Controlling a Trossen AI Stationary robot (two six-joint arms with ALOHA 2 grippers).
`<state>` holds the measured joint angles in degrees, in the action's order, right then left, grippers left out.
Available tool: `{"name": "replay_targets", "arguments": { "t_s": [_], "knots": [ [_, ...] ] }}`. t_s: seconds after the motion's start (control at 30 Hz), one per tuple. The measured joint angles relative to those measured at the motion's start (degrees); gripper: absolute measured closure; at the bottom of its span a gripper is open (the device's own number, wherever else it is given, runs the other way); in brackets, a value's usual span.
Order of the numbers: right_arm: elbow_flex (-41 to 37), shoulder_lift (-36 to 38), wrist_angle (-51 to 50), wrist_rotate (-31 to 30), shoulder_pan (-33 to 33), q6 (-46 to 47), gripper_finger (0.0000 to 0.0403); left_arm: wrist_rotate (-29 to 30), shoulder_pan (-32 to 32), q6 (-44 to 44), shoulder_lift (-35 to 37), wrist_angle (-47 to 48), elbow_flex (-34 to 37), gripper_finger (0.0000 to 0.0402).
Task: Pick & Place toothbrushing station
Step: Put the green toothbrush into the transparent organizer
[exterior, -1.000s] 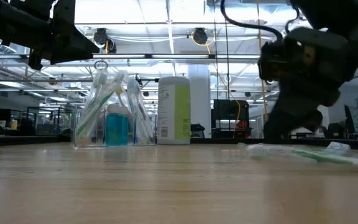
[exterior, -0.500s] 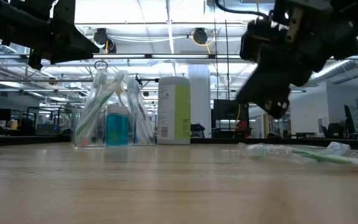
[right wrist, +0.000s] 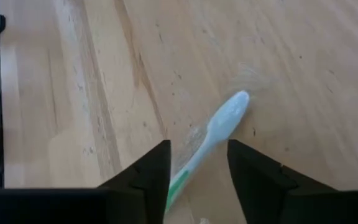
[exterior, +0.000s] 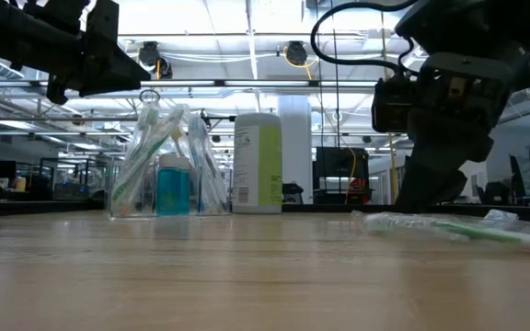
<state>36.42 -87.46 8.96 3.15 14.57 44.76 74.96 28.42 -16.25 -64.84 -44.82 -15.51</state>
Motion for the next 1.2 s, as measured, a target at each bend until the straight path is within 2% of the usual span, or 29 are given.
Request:
{"name": "replay_targets", "arguments": {
  "t_s": [0.17, 0.27, 0.5, 0.67, 0.93, 1.1, 1.2],
  "knots": [
    [0.0, -0.56, 0.16, -0.58, 0.5, -0.43, 0.0227, -2.76, -1.48, -0.02, 0.0, 0.06, 0.0, 0.027],
    [0.0, -2.06, 0.4, -3.02, 1.01, 1.82, 0.0219, -3.54, -2.19, -0.13, 0.0, 0.04, 0.0, 0.027],
    [0.22, -6.63, 4.4, -4.45, 3.26, 0.48, 0.023, -6.04, -3.36, -0.46, 0.0, 0.1, 0.0, 0.027],
    [0.22, -9.23, 9.52, -3.88, 3.5, -2.37, 0.0267, -6.1, -3.82, -0.46, 0.0, 0.11, 0.0, 0.027],
    [0.04, -10.24, 13.43, -3.11, 2.95, -1.96, 0.0388, -6.1, -3.82, -0.46, 0.0, 0.11, 0.0, 0.027],
    [-0.15, -10.56, 21.58, -1.88, 1.7, -1.87, 0.0387, -6.1, -3.82, -0.46, 0.0, 0.13, 0.0, 0.027],
    [-0.13, -10.47, 31.34, -2.61, -0.59, -2.47, 0.0394, -6.1, -3.82, -0.46, 0.0, 0.15, 0.0, 0.027]
  ]
}}
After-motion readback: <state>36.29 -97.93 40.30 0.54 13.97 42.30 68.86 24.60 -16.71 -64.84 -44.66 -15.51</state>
